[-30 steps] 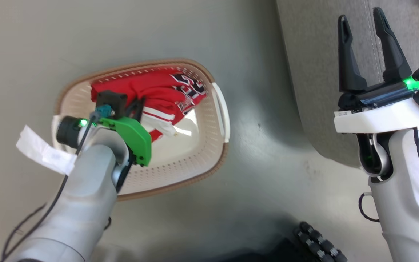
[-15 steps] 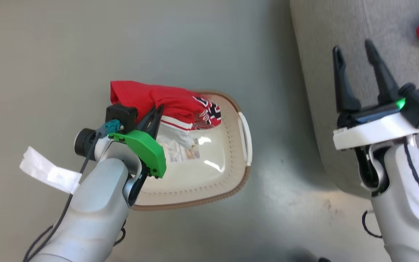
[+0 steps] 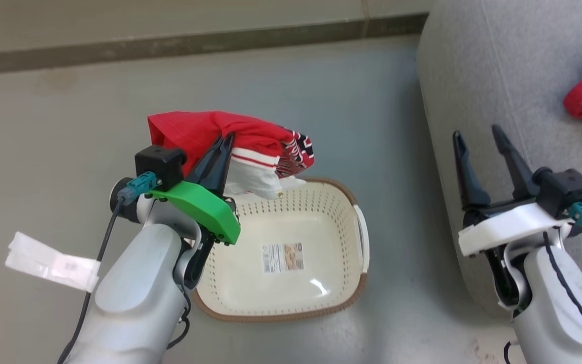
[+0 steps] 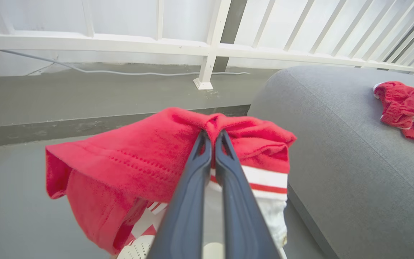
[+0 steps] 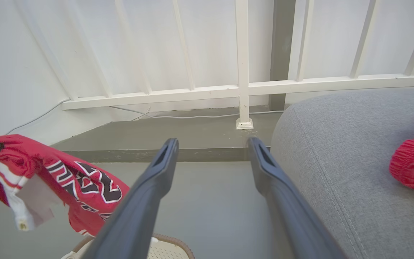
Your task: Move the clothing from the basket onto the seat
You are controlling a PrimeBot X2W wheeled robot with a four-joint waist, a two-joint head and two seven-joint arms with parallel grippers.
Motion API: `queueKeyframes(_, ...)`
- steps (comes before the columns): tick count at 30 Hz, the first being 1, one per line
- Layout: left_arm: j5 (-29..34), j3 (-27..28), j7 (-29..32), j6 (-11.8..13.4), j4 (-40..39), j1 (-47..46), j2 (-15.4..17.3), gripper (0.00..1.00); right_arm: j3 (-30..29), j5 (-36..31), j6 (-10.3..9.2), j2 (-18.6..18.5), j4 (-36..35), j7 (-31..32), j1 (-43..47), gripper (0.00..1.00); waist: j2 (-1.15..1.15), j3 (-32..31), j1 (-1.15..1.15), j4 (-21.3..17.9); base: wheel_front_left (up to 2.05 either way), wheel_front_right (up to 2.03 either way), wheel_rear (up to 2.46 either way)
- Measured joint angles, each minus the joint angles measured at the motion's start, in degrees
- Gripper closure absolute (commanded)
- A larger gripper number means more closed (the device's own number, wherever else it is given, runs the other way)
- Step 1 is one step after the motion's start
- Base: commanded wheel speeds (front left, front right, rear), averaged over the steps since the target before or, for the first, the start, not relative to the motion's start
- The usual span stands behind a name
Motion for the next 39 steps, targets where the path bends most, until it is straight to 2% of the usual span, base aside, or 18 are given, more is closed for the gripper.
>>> queueKeyframes(11,1.2,2.8,0.0,0.0,-10.2,5.5,0.7,1.0,2.2,0.8,0.54,0.8,3.3,0.5,4.6,0.0,0.0,-9.3,0.0,2.1,0.0,0.0,0.0)
queueKeyframes(22,3.3,2.9,-0.2,0.0,-20.8,9.8,1.0,1.0,4.7,1.4,0.87,1.8,3.6,2.2,8.5,0.0,0.0,-17.0,0.0,2.6,0.0,0.0,0.0)
queueKeyframes(39,4.0,0.6,0.5,1.4,-29.9,15.5,2.6,1.0,6.1,1.8,1.3,2.0,-1.6,2.8,9.8,0.0,0.0,-19.4,0.0,1.0,0.0,0.0,0.0)
